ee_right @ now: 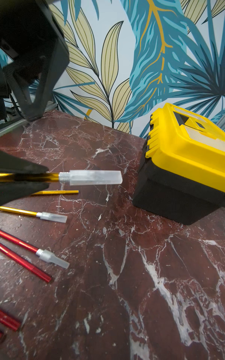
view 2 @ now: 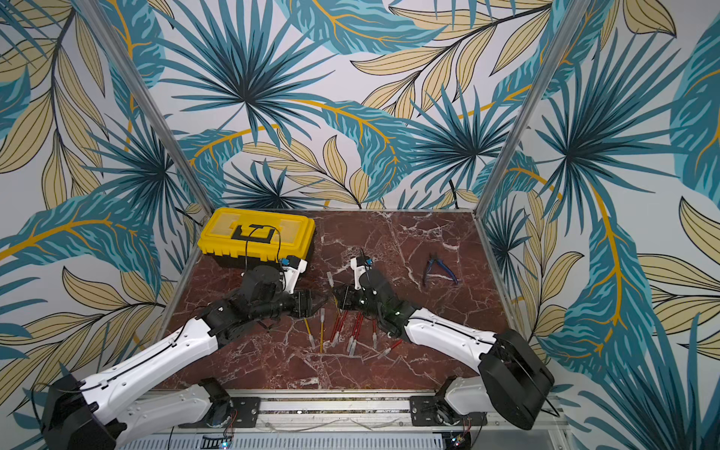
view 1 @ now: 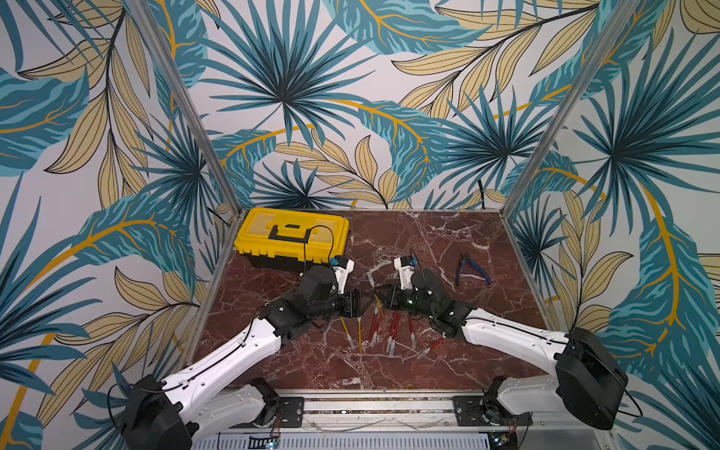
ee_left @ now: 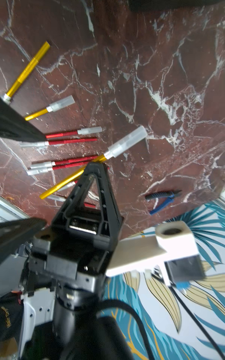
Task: Remove protective caps from carving knives
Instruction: Remove the protective sleeve from the carving knife.
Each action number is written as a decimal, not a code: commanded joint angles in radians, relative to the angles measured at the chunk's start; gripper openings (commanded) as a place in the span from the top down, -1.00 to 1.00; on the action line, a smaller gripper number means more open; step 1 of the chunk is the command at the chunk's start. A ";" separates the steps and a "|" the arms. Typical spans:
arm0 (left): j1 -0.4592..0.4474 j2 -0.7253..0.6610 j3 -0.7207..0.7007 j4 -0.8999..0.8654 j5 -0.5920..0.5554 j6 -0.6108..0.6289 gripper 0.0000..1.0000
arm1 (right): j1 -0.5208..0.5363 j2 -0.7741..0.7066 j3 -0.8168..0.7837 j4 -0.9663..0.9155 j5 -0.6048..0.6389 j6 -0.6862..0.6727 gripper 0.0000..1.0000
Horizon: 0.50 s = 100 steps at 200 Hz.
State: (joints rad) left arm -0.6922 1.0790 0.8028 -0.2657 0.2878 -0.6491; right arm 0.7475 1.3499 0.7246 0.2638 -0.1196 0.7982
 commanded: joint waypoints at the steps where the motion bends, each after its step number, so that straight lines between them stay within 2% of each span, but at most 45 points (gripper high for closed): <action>1: -0.001 0.030 -0.013 0.045 0.032 -0.007 -0.36 | -0.001 -0.020 -0.026 0.088 0.006 0.048 1.00; 60: -0.004 0.142 0.014 0.078 0.069 -0.007 -0.18 | -0.002 -0.044 -0.024 0.094 -0.009 0.070 1.00; 100: -0.005 0.191 0.039 0.097 0.064 -0.009 -0.13 | -0.001 -0.045 -0.028 0.100 -0.032 0.090 1.00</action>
State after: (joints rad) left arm -0.6933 1.2469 0.8032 -0.1989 0.3500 -0.6624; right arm 0.7460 1.3201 0.7170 0.3321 -0.1265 0.8642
